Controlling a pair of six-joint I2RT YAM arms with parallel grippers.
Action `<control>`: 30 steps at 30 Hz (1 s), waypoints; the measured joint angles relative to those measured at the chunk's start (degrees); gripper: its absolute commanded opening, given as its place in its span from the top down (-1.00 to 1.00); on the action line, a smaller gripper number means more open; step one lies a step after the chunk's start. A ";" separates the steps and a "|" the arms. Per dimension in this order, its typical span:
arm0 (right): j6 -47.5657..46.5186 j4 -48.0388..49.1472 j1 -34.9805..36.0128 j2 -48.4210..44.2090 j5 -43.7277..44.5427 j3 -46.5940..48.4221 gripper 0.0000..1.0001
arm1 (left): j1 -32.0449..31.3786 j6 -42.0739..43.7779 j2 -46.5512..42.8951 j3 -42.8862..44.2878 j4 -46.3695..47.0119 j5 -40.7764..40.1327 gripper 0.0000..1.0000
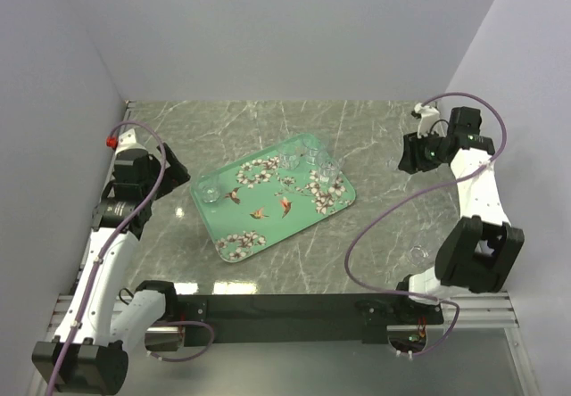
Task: Place the glasses into the tray
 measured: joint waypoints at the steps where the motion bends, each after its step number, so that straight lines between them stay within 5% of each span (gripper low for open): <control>1: 0.90 -0.33 -0.70 1.51 0.20 0.92 -0.03 | 0.00 0.00 -0.57 -0.24 0.04 -0.02 -0.99; 16: -3.69 -12.87 -0.66 26.29 -0.57 27.43 -0.03 | 0.00 -0.04 -4.81 -2.03 -0.42 0.02 -0.99; 30: -6.86 -10.95 8.46 30.64 7.26 26.73 -0.02 | 0.00 -1.84 -6.29 -2.03 -1.07 0.07 -0.99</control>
